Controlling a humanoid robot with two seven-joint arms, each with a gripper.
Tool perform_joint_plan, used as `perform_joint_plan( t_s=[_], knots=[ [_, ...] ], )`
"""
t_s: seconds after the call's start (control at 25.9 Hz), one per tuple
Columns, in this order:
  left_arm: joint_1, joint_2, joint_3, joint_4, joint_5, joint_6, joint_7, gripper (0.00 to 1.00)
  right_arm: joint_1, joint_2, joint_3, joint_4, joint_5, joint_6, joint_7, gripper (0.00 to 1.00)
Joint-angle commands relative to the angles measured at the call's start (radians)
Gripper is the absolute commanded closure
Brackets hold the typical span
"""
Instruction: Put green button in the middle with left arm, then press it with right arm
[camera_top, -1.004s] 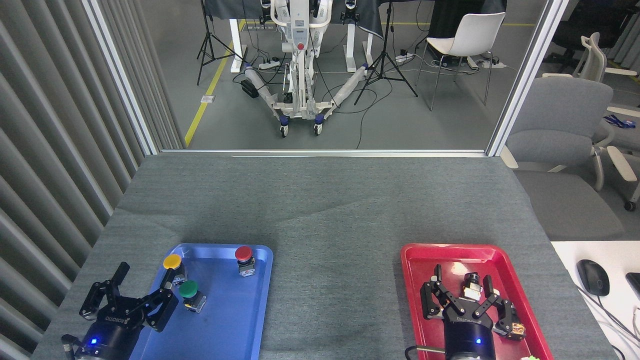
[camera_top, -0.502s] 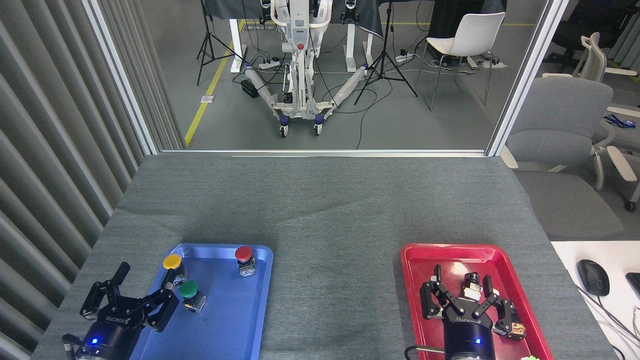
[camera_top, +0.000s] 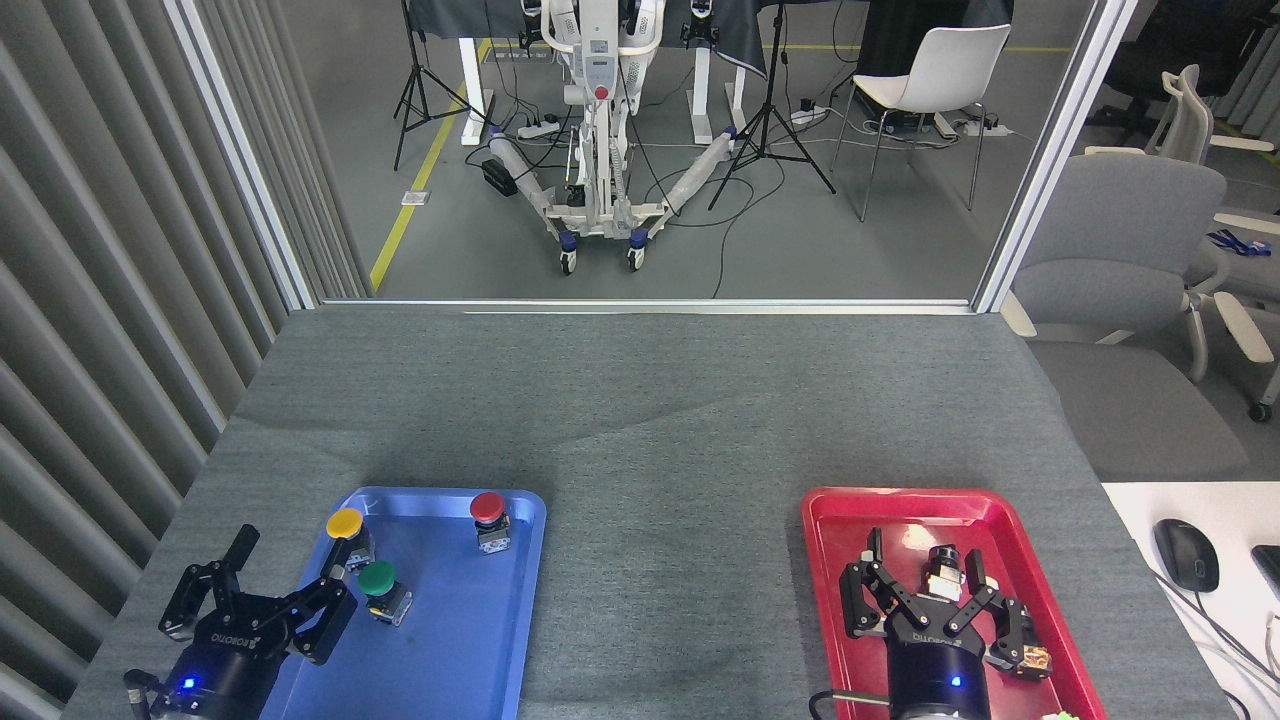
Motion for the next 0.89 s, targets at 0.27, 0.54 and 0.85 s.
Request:
perform_joint_plan(
  t_s=[0.27, 0.54, 0.85],
  knots=[
    [-0.003, -0.002, -0.026, 0.037, -0.046, 0.000, -0.037, 0.01, -0.007, 0.000, 0.000, 0.000, 0.000, 0.000, 0.001, 0.00],
    [-0.007, -0.059, -0.140, 0.141, -0.112, 0.062, -0.042, 0.01, -0.009, 0.002, 0.000, 0.000, 0.000, 0.000, 0.000, 0.00],
    [-0.011, -0.049, -0.147, 0.200, -0.113, 0.062, -0.027, 0.02, -0.009, 0.002, -0.001, -0.001, 0.000, 0.000, 0.000, 0.00]
  ],
)
